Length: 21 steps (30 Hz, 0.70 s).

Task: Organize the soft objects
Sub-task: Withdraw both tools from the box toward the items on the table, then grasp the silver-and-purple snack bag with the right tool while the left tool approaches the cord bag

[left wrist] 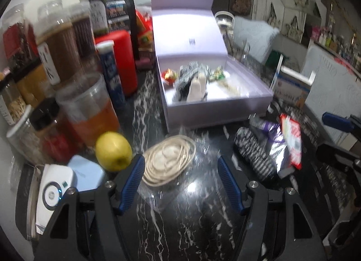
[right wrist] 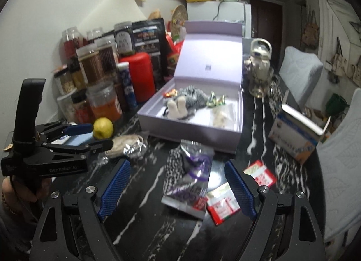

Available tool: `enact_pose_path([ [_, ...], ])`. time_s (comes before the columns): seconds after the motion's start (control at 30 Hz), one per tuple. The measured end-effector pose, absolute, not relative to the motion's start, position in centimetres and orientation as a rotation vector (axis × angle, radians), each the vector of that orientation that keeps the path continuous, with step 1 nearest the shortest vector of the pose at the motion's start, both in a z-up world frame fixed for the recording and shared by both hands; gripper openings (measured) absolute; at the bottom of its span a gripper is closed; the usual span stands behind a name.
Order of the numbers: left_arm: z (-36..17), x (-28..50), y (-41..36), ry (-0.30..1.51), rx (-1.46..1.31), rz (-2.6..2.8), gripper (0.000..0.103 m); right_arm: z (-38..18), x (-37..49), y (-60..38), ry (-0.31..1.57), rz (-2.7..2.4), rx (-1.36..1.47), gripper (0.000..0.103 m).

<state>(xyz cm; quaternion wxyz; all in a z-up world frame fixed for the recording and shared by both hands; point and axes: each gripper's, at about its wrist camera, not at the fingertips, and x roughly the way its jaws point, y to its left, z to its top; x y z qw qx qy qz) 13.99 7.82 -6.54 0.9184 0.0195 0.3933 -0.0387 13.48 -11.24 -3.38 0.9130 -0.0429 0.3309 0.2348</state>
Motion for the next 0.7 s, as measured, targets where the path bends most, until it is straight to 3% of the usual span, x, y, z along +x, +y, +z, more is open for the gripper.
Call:
enact_pose_path([
  [0.43,-11.6,17.5,6.8,0.921,0.179,-0.008,0.067,-7.7,14.4,-12.9,0.771,0.431,-0.041,0.086],
  [0.67,-11.8,19.3,7.2,0.898,0.153,-0.004,0.066,-8.5,15.9,-13.2,0.789,0.429,-0.034,0.086],
  [0.7,-11.8,19.3,7.2,0.893,0.145,-0.010,0.059,-8.6,16.1,-13.3,0.794,0.433,-0.029,0.086],
])
